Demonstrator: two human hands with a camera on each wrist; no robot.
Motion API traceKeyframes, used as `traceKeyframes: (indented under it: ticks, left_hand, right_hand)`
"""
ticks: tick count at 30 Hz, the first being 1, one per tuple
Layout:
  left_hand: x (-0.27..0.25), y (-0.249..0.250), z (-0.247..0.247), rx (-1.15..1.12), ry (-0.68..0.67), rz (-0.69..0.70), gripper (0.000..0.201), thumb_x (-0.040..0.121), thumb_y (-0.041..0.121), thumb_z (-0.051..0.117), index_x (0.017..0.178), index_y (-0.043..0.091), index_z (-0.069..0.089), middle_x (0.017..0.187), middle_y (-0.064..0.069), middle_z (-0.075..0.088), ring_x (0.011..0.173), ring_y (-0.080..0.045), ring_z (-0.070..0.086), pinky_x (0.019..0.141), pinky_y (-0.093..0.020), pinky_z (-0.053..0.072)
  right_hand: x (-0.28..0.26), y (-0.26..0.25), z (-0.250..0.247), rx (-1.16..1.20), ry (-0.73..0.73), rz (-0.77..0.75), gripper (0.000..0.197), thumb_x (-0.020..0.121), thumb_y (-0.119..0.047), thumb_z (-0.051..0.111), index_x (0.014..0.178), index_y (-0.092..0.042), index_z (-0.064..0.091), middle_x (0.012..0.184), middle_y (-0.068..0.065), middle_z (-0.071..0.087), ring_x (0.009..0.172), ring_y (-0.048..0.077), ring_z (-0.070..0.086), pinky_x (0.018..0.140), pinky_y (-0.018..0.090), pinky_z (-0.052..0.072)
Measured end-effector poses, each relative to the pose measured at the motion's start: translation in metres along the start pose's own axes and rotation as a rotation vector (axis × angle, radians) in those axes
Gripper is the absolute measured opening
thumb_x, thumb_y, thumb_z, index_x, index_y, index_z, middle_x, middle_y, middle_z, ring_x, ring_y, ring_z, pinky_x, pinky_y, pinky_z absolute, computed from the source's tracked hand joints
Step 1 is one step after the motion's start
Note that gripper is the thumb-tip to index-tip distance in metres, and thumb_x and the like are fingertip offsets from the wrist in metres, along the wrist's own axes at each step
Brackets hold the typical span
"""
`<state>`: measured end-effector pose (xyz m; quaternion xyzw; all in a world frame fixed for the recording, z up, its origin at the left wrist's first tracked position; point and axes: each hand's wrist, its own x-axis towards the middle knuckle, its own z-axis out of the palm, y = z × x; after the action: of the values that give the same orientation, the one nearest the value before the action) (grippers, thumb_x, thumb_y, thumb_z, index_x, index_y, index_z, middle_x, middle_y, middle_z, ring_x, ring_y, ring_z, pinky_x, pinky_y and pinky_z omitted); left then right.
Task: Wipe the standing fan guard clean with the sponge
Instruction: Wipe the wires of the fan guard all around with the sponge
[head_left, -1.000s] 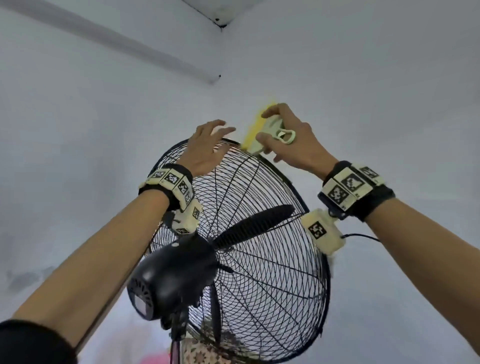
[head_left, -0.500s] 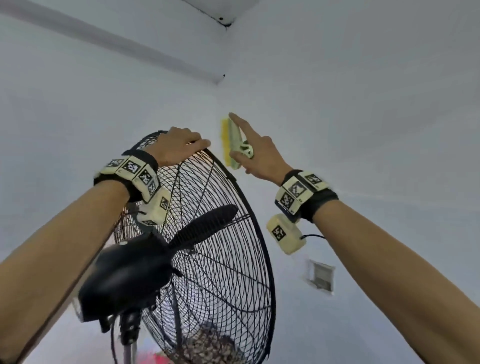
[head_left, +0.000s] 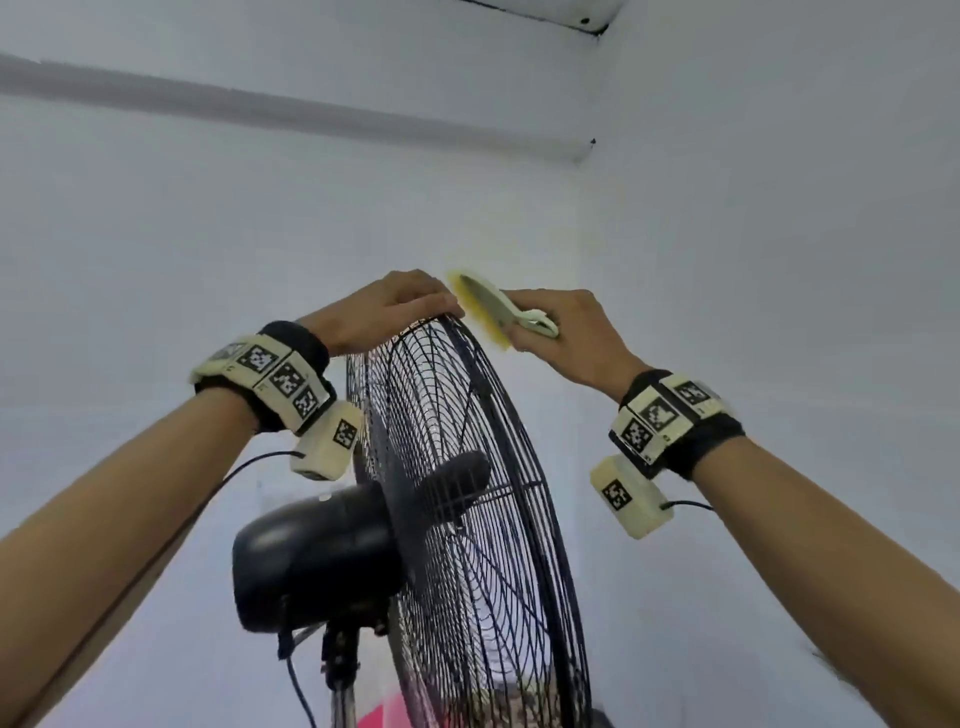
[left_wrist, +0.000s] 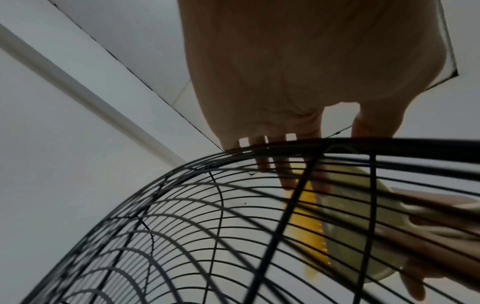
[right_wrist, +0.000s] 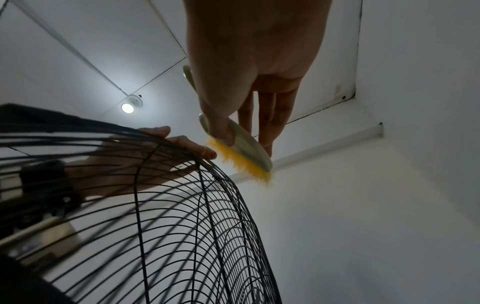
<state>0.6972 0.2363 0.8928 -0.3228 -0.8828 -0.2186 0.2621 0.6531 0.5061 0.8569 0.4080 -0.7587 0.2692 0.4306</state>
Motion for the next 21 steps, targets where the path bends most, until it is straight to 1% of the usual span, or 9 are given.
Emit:
traceKeyframes:
  ticks: [4, 7, 9, 11, 14, 16, 17, 19, 21]
  left_hand:
    - [-0.012, 0.019, -0.009, 0.074, -0.043, -0.180, 0.035, 0.110, 0.048, 0.040, 0.132, 0.037, 0.065, 0.150, 0.015, 0.038, 0.147, -0.004, 0.026, 0.124, -0.033, 0.017]
    - [-0.021, 0.044, -0.013, 0.122, -0.039, -0.325, 0.040, 0.112, 0.040, 0.038, 0.150, 0.039, 0.050, 0.157, 0.016, 0.029, 0.150, 0.001, 0.016, 0.119, -0.024, 0.011]
    - [-0.022, 0.064, -0.009, 0.156, 0.004, -0.441, 0.044, 0.113, 0.033, 0.039, 0.157, 0.034, 0.042, 0.156, 0.015, 0.032, 0.149, -0.003, 0.022, 0.114, -0.021, 0.017]
    - [-0.018, 0.085, -0.003, 0.159, 0.051, -0.610, 0.049, 0.111, 0.039, 0.043, 0.159, 0.031, 0.037, 0.163, 0.004, 0.037, 0.149, -0.017, 0.034, 0.112, -0.032, 0.034]
    - [-0.017, 0.115, 0.013, 0.244, -0.063, -0.874, 0.109, 0.085, 0.081, 0.057, 0.166, 0.036, 0.000, 0.172, -0.001, 0.019, 0.149, -0.027, 0.037, 0.092, -0.041, 0.058]
    - [-0.018, 0.130, 0.027, 0.341, -0.089, -1.020, 0.140, 0.072, 0.078, 0.074, 0.163, 0.025, -0.018, 0.171, -0.009, 0.021, 0.140, -0.034, 0.049, 0.084, -0.044, 0.064]
    - [-0.020, 0.133, 0.033, 0.372, -0.065, -1.077, 0.142, 0.070, 0.071, 0.081, 0.164, 0.016, -0.010, 0.165, -0.013, 0.033, 0.128, -0.036, 0.058, 0.080, -0.045, 0.065]
    - [-0.025, 0.136, 0.040, 0.405, -0.001, -1.123, 0.118, 0.068, 0.063, 0.089, 0.151, 0.003, 0.030, 0.132, -0.013, 0.060, 0.097, -0.030, 0.068, 0.065, -0.040, 0.065]
    - [-0.032, 0.135, 0.039, 0.333, 0.057, -1.116, 0.100, 0.065, 0.053, 0.095, 0.137, 0.007, 0.043, 0.120, -0.008, 0.063, 0.095, -0.027, 0.067, 0.065, -0.039, 0.064]
  right_hand:
    - [0.009, 0.012, 0.018, 0.113, 0.034, -0.002, 0.032, 0.092, -0.027, 0.068, 0.123, -0.032, 0.073, 0.095, -0.010, 0.074, 0.084, 0.010, 0.065, 0.078, 0.037, 0.052]
    - [0.009, 0.012, 0.031, 0.206, 0.091, -0.040, 0.027, 0.090, -0.023, 0.071, 0.115, -0.031, 0.076, 0.093, -0.005, 0.075, 0.084, 0.017, 0.067, 0.075, 0.040, 0.052]
    - [0.010, 0.017, 0.039, 0.275, 0.148, 0.000, 0.018, 0.089, -0.024, 0.072, 0.105, -0.021, 0.079, 0.093, 0.002, 0.076, 0.083, 0.023, 0.069, 0.074, 0.043, 0.054]
    - [0.015, 0.025, 0.047, 0.341, 0.167, 0.062, 0.023, 0.088, -0.033, 0.069, 0.097, -0.013, 0.078, 0.089, 0.005, 0.076, 0.080, 0.025, 0.069, 0.073, 0.046, 0.055]
    - [0.017, 0.027, 0.055, 0.401, 0.158, 0.058, 0.031, 0.090, -0.035, 0.063, 0.097, -0.009, 0.077, 0.086, 0.008, 0.075, 0.078, 0.028, 0.069, 0.071, 0.043, 0.054]
    - [0.014, 0.023, 0.057, 0.428, 0.141, 0.048, 0.025, 0.095, -0.027, 0.062, 0.104, -0.010, 0.077, 0.084, 0.007, 0.075, 0.074, 0.026, 0.068, 0.065, 0.031, 0.050]
    - [0.011, 0.021, 0.057, 0.447, 0.138, 0.041, 0.023, 0.097, -0.024, 0.061, 0.108, -0.011, 0.077, 0.081, 0.004, 0.073, 0.071, 0.023, 0.065, 0.060, 0.021, 0.045]
    - [0.008, 0.019, 0.059, 0.472, 0.136, 0.044, 0.022, 0.098, -0.021, 0.060, 0.110, -0.011, 0.076, 0.076, -0.003, 0.066, 0.065, 0.018, 0.059, 0.053, 0.006, 0.035]
    - [0.011, 0.020, 0.062, 0.488, 0.132, 0.062, 0.023, 0.099, -0.022, 0.060, 0.112, -0.011, 0.076, 0.078, -0.001, 0.067, 0.066, 0.016, 0.058, 0.051, 0.003, 0.033]
